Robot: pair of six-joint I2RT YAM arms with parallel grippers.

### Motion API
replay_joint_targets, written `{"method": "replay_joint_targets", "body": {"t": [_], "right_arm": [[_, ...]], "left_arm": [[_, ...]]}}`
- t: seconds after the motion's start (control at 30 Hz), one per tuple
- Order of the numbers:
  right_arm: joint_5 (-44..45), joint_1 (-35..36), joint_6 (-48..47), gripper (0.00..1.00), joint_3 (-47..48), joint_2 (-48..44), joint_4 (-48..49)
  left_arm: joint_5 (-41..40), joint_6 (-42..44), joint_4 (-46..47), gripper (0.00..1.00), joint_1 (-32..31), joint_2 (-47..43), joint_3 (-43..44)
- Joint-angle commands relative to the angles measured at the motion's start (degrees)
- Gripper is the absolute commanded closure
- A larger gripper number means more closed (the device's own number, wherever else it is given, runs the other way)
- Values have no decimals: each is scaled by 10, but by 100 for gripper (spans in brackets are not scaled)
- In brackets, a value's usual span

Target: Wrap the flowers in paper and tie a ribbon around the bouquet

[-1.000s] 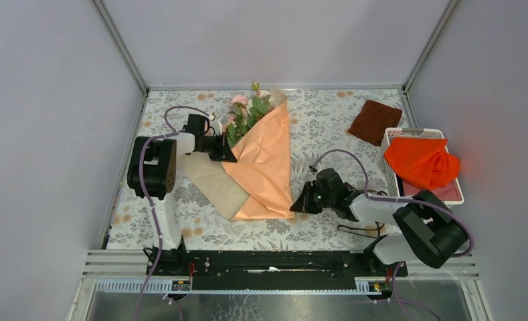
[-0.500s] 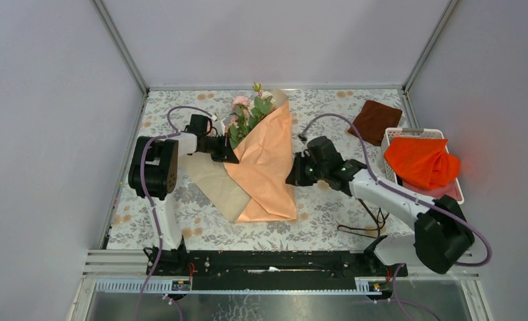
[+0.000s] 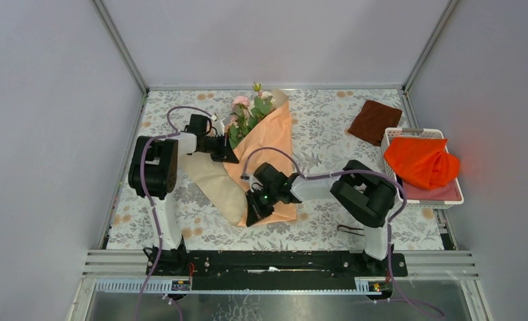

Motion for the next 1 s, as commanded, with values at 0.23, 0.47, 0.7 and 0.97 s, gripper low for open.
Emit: {"method": "replay_joint_targets", "body": {"t": [0.23, 0.47, 0.7, 0.97], "right_arm": [[67, 49, -23, 100, 95, 101, 4], [40, 77, -45, 100, 154, 122, -22], [27, 23, -52, 100, 138, -44, -19], [114, -87, 4, 100, 92, -6, 28]], "left_arm": [[-18, 12, 10, 100, 5, 24, 9], [-19, 13, 10, 100, 6, 23, 9], [-19, 12, 10, 100, 6, 23, 8], [-24, 12, 9, 100, 6, 24, 9]]}}
